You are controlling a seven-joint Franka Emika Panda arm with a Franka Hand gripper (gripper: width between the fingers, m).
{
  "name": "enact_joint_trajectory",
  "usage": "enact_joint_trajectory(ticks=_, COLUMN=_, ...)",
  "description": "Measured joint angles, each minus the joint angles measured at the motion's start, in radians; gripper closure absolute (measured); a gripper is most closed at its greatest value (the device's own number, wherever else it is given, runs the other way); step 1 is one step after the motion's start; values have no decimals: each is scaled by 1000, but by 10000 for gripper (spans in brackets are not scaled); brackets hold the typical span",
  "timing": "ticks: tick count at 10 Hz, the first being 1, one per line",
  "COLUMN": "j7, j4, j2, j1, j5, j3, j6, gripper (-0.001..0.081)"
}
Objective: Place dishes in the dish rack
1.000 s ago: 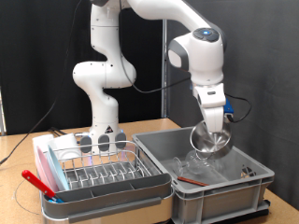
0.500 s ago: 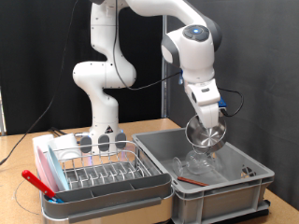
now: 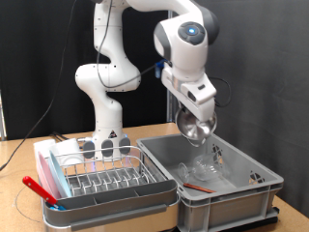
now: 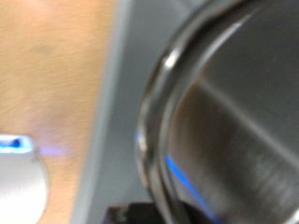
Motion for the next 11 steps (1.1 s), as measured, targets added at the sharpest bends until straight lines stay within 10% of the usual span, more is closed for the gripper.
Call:
enact_joint_trajectory(ticks=2, j7=-171, j4=-1, j2=-45, j1=-6, j5=-6, j3=-36, j6=-67, gripper=769)
enact_joint_trajectory(ticks=6, j7=-151, j4=23, j2=-12, j1=-12, j5=-74, j3=-43, j6=-210, gripper=770)
enact_joint_trajectory(ticks=11, j7=-361, j4=89, j2=11, j1=-69, j5=-242, j3=-121, j6=-434, gripper=771)
